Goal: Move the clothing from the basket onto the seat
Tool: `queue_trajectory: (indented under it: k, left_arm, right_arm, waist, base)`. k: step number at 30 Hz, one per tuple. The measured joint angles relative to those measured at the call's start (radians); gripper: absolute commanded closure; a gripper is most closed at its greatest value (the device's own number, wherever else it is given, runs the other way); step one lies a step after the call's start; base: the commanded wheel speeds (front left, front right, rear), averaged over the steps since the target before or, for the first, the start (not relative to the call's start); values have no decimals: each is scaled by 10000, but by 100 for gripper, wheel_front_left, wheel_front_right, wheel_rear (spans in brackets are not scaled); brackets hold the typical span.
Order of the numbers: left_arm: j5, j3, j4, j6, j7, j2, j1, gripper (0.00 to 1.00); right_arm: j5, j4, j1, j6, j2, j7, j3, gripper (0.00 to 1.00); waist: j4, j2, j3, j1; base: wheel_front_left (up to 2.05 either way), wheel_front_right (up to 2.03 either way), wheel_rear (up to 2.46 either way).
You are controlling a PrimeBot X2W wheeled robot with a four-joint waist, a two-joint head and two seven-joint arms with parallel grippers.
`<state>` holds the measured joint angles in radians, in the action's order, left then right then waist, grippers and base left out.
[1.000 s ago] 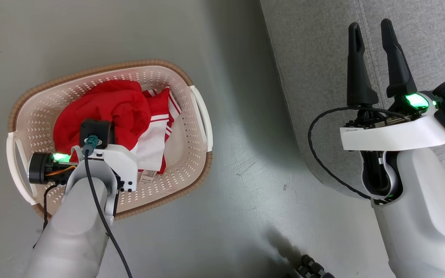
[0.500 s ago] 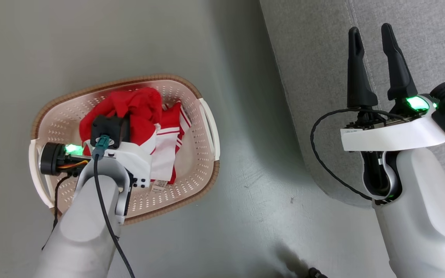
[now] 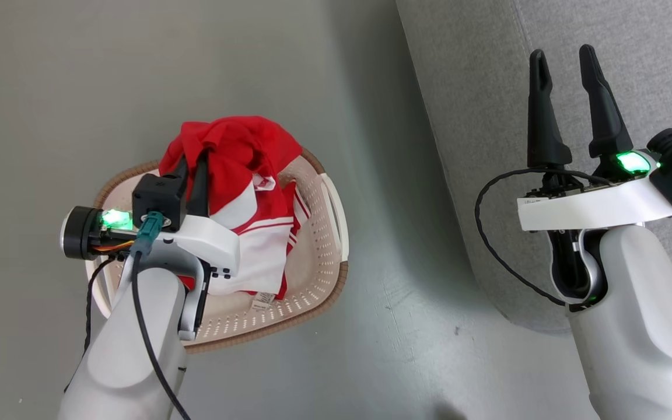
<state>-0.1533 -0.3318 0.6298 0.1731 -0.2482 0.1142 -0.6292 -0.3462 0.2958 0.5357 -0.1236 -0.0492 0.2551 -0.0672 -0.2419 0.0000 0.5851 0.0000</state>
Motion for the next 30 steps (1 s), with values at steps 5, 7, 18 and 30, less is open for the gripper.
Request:
queue_trajectory:
  k: [5, 7, 18, 30]
  left_arm:
    - [0, 194, -830, 119, -42, 38, 362, 100]
    - [0, 230, -1095, 119, -42, 56, 542, 100]
    - [65, 205, -2437, 115, -44, 63, 1474, 100]
    - [82, 12, -3478, -222, -44, 132, 2207, 100]
  right_arm:
    - [182, 96, -70, 0, -2, 0, -4, 0]
    - [257, 176, -142, 0, -6, 0, -8, 0]
    - [571, 608, -496, 0, -151, 0, -738, 0]
    - [746, 884, -806, 0, -633, -105, -2280, 0]
  waist:
    - [161, 0, -423, 0]
    - [226, 0, -603, 0]
    - [578, 0, -1686, 0]
    - [955, 0, -2942, 0]
  base:
    - [0, 0, 0]
    - [0, 0, 0]
    - [0, 0, 0]
    - [0, 0, 0]
